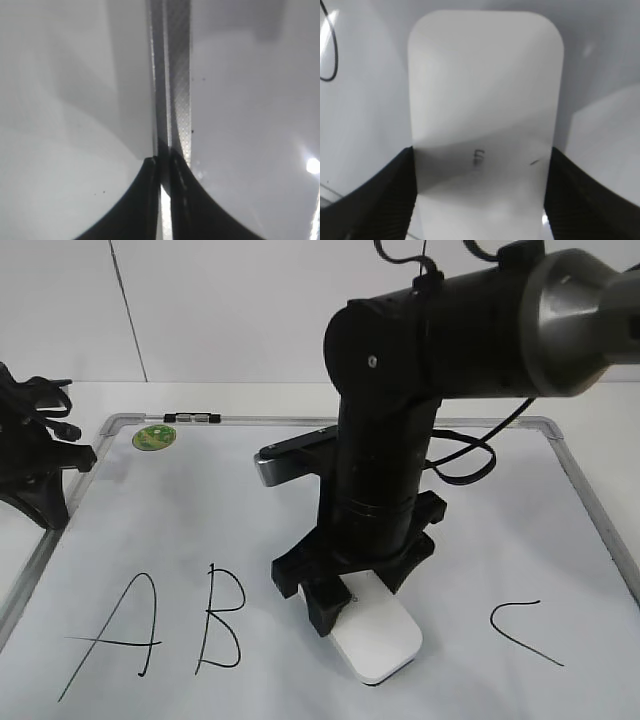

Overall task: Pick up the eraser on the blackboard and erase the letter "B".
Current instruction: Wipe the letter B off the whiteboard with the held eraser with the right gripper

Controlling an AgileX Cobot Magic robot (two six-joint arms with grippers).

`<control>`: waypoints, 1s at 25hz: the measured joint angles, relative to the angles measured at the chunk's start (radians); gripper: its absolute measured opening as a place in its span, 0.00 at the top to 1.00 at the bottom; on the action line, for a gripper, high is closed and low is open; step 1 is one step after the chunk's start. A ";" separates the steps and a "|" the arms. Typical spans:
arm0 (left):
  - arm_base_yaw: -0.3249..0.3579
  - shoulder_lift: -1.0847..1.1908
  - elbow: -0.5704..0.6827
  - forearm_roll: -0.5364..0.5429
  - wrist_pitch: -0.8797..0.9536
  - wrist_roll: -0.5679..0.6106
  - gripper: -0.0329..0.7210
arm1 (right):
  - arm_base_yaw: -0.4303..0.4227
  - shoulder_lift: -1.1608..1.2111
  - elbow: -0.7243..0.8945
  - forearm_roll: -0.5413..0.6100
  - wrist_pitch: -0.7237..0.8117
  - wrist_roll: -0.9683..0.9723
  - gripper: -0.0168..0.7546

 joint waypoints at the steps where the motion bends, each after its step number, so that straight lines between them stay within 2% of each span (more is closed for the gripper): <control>1: 0.000 0.000 0.000 0.000 0.000 0.000 0.93 | 0.000 0.014 0.000 0.000 -0.029 -0.010 0.28; 6: 0.000 0.000 0.000 0.000 0.002 0.000 0.93 | 0.000 0.026 -0.003 0.000 -0.141 -0.055 0.28; 11: 0.000 0.000 0.000 0.000 0.002 0.000 0.93 | 0.019 0.041 -0.007 0.000 -0.157 -0.079 0.28; 19: 0.002 0.000 0.000 0.000 0.005 0.000 0.93 | 0.087 0.150 -0.138 -0.030 -0.037 -0.120 0.28; 25: 0.003 0.000 0.000 0.000 0.008 0.000 0.93 | 0.162 0.205 -0.236 -0.006 0.005 -0.128 0.28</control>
